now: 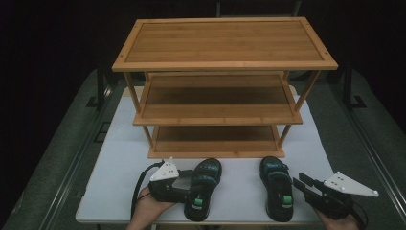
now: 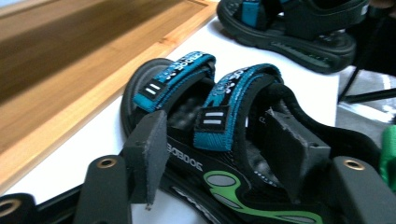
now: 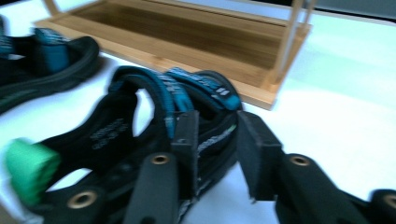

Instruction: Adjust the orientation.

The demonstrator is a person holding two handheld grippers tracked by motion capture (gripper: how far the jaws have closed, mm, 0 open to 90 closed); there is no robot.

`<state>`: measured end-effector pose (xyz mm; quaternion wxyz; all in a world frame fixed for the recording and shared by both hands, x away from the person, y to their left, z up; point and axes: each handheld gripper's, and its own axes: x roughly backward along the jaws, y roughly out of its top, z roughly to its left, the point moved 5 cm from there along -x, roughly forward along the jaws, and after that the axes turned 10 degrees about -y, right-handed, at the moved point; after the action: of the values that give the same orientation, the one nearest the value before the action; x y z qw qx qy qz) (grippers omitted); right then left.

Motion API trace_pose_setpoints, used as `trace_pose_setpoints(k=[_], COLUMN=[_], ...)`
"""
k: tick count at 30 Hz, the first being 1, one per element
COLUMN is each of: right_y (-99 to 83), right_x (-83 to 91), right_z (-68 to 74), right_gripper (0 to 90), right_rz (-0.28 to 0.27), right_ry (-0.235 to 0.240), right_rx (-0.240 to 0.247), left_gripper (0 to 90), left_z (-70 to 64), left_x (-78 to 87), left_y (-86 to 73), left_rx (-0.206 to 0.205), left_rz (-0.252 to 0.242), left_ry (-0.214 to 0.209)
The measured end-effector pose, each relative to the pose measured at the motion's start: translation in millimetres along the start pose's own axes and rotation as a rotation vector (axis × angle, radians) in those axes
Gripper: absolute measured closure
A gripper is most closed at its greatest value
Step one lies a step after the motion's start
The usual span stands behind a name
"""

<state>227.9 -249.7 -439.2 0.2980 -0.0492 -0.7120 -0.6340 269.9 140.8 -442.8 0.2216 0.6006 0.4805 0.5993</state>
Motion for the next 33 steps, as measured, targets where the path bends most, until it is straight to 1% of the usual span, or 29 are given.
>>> trace_pose_setpoints(k=[1, 2, 3, 5, 7, 9, 10, 11, 12, 16, 18, 22, 23, 24, 26, 27, 28, 29, 33], right_y=[-0.2, 0.0, 1.0, 3.3, 5.0, 5.6, 5.6, 4.4, 4.4, 0.9, 0.7, -0.5, -0.4, -0.2, 0.6, 1.7, 2.3, 2.3, 2.1], right_x=[1.9, 2.8, 4.4, 5.6, 6.1, 4.4, 2.8, -0.8, -0.8, -9.7, -10.7, -15.0, -16.0, -16.7, -18.4, -20.1, -20.6, -20.6, -19.4], right_z=[1.1, 1.5, 2.3, 3.8, 7.8, 12.5, 14.3, 17.3, 17.3, 18.6, 18.5, 19.6, 20.2, 21.0, 23.0, 25.1, 25.7, 25.7, 24.3], right_gripper=[57.1, 55.8, 51.9, 49.7, 48.3, 47.0, 46.9, 46.9, 46.9, 47.4, 47.5, 52.0, 54.3, 56.2, 58.8, 62.3, 63.5, 63.5, 72.7], right_rz=[-0.010, -0.018, -0.028, -0.041, -0.052, -0.043, -0.037, -0.019, -0.019, 0.015, 0.015, 0.023, 0.028, 0.034, 0.042, 0.047, 0.049, 0.049, 0.052], right_ry=[-0.013, -0.014, 0.004, 0.041, 0.061, 0.073, 0.073, 0.080, 0.080, 0.056, 0.052, 0.029, 0.029, 0.028, 0.008, -0.009, -0.016, -0.016, -0.049], right_rx=[0.006, 0.013, 0.011, -0.006, 0.006, 0.024, 0.032, 0.039, 0.039, 0.050, 0.052, 0.045, 0.045, 0.049, 0.058, 0.085, 0.095, 0.095, 0.115], left_gripper=[36.8, 35.5, 35.2, 35.1, 34.9, 35.8, 37.6, 40.8, 40.8, 47.0, 48.3, 50.3, 51.5, 52.6, 55.2, 58.1, 59.6, 59.6, 71.3], left_z=[0.0, 0.1, 0.1, 0.3, 0.4, 0.3, 0.0, -0.2, -0.4, -1.6, -1.6, 1.3, 2.0, 2.7, 3.1, 2.9, 2.9, 2.9, 6.6], left_x=[-0.4, -0.7, -1.0, -1.5, -1.7, -2.5, -3.0, -3.8, -4.4, -5.9, -5.9, -4.5, -4.2, -3.7, -3.4, -3.4, -3.1, -2.9, 2.2], left_y=[0.1, 0.1, 0.0, -0.1, -0.2, -0.2, -0.5, -0.6, -0.5, -0.1, 0.0, -0.6, -0.6, -0.7, -0.5, -0.3, -0.3, -0.2, -1.3], left_rx=[0.000, -0.004, -0.004, -0.004, -0.004, 0.000, 0.001, 0.002, 0.005, 0.005, 0.004, 0.014, 0.024, 0.031, 0.033, 0.031, 0.029, 0.030, 0.039], left_rz=[-0.001, -0.001, 0.001, 0.005, 0.007, 0.007, 0.009, 0.010, 0.011, 0.023, 0.023, 0.024, 0.020, 0.019, 0.018, 0.018, 0.021, 0.018, 0.007], left_ry=[0.007, 0.022, 0.024, 0.027, 0.032, 0.032, 0.030, 0.027, 0.025, 0.031, 0.039, 0.025, 0.020, 0.020, 0.021, 0.024, 0.030, 0.032, 0.039])
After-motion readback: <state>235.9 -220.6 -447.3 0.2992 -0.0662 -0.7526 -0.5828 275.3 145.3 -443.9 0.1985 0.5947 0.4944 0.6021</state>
